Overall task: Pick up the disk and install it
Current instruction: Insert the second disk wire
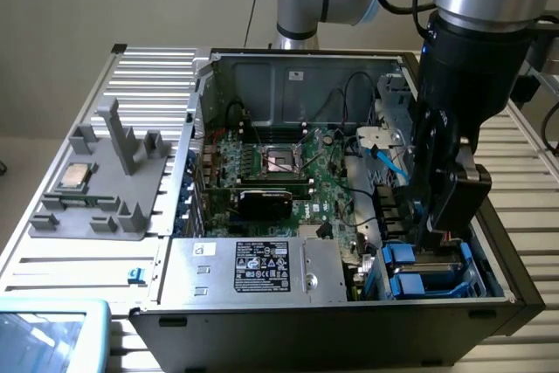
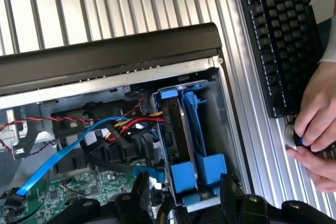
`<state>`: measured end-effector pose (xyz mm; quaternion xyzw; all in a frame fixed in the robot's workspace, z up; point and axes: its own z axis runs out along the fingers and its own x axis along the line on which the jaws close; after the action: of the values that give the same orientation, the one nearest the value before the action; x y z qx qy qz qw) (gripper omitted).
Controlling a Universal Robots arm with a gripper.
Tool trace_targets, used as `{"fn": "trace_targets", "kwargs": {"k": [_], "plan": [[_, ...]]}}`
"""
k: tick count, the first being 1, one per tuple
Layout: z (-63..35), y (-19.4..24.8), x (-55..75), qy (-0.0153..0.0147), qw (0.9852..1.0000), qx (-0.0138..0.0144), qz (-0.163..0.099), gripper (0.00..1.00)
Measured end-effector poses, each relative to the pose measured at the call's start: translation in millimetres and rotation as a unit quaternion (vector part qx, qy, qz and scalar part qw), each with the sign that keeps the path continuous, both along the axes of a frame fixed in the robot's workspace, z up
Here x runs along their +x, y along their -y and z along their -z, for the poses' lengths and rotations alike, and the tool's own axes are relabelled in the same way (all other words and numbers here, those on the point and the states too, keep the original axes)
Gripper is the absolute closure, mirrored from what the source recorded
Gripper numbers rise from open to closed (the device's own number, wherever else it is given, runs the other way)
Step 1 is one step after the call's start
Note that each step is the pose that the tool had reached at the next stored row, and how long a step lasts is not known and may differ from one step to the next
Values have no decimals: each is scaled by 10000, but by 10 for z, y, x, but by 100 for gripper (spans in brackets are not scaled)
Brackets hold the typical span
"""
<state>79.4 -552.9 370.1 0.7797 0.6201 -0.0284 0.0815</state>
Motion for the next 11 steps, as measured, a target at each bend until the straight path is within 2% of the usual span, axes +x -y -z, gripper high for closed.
{"fn": "trace_targets", "kwargs": {"k": [2,3,7,9,11], "plan": [[2,-1,25,0,10000,1,-6,38],[3,-1,36,0,10000,1,-10,45],[18,0,45,1,10000,1,-45,45],[37,-1,46,13,10000,2,-69,45],[58,-3,46,37,9999,1,-98,45]]}}
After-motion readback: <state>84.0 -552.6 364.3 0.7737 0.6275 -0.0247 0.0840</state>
